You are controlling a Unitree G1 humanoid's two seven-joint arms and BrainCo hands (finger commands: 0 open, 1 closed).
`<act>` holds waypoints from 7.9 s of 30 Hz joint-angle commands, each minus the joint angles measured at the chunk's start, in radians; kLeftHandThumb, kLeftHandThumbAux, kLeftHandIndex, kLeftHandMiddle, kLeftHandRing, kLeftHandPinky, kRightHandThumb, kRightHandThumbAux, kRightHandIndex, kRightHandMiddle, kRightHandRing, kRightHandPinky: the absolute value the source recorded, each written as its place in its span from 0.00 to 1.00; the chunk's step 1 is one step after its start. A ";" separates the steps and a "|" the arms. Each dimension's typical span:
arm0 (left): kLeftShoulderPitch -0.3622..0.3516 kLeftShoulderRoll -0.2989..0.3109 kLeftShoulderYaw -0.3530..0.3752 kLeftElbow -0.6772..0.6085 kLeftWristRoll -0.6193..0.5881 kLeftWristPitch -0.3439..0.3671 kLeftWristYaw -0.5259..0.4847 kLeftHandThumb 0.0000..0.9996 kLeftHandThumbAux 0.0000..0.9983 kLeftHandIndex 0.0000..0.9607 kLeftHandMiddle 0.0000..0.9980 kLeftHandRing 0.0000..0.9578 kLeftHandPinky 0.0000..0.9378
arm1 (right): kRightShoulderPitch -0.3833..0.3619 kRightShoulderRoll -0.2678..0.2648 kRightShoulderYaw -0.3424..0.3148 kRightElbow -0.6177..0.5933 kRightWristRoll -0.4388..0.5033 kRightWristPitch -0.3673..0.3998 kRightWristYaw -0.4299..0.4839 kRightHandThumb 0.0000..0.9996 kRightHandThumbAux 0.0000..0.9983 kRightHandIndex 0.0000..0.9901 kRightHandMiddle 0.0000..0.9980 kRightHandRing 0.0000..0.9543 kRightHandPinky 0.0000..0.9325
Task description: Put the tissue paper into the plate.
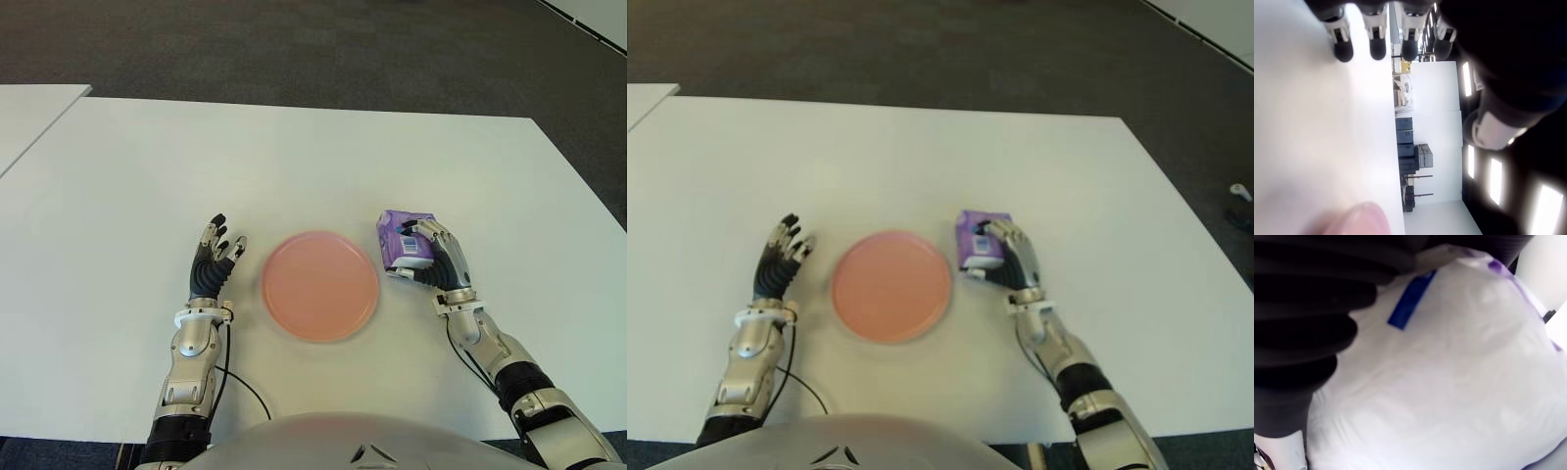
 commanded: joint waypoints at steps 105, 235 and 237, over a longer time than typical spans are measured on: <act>0.016 -0.013 -0.018 -0.010 0.034 0.005 0.004 0.00 0.60 0.00 0.00 0.00 0.00 | -0.045 0.106 -0.208 -0.562 -0.088 0.057 0.137 0.75 0.71 0.45 0.86 0.90 0.92; 0.011 -0.009 -0.031 -0.036 0.031 0.043 0.014 0.00 0.55 0.00 0.00 0.00 0.00 | -0.080 0.064 0.144 -0.700 -0.049 0.223 1.004 0.16 0.47 0.07 0.06 0.04 0.03; 0.010 -0.010 -0.031 -0.035 0.027 0.041 0.011 0.00 0.56 0.00 0.00 0.00 0.00 | -0.084 0.048 0.153 -0.723 -0.049 0.235 1.049 0.13 0.42 0.03 0.02 0.02 0.01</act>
